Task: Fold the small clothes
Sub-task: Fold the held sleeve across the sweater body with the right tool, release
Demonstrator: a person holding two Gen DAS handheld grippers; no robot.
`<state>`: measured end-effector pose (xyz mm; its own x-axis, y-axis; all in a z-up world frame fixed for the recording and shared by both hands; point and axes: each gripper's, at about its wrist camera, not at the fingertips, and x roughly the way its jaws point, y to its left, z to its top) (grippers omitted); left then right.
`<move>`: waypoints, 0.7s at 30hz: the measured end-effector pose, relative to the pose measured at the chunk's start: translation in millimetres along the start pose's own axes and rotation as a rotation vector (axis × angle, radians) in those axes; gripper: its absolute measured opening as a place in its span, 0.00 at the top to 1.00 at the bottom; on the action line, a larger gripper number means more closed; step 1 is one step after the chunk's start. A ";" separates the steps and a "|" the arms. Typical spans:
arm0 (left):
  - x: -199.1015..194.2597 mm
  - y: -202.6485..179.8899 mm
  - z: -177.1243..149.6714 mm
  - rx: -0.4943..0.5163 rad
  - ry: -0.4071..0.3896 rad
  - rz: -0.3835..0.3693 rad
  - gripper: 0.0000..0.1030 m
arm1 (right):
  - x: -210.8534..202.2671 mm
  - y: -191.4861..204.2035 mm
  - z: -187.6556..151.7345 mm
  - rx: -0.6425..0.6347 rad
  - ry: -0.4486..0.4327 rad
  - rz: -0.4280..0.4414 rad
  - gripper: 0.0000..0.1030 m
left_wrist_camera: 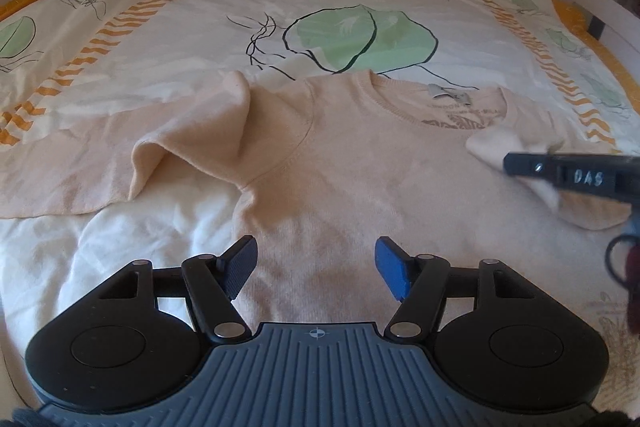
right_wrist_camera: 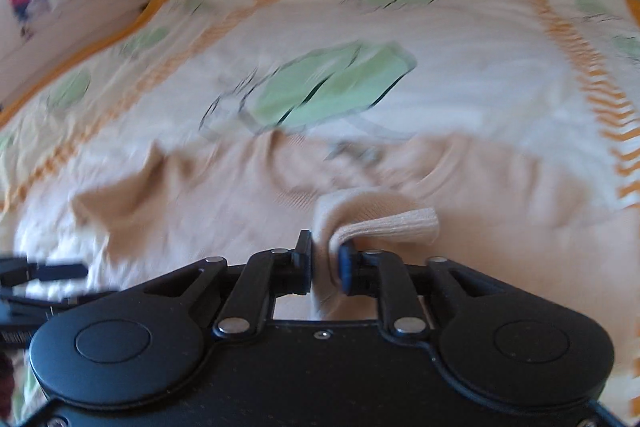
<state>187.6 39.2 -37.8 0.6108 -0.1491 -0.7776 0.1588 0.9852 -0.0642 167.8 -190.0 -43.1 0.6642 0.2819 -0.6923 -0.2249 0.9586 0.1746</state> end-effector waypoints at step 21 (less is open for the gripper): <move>26.7 -118.1 31.7 0.208 -0.026 -0.097 0.38 | -95.8 -98.1 -32.3 0.078 -0.126 -0.144 0.43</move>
<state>209.7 -83.7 -31.1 0.6045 -0.2467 -0.7574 0.3726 0.9280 -0.0049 103.1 -312.3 -16.5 0.7708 0.1398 -0.6215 -0.0682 0.9881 0.1377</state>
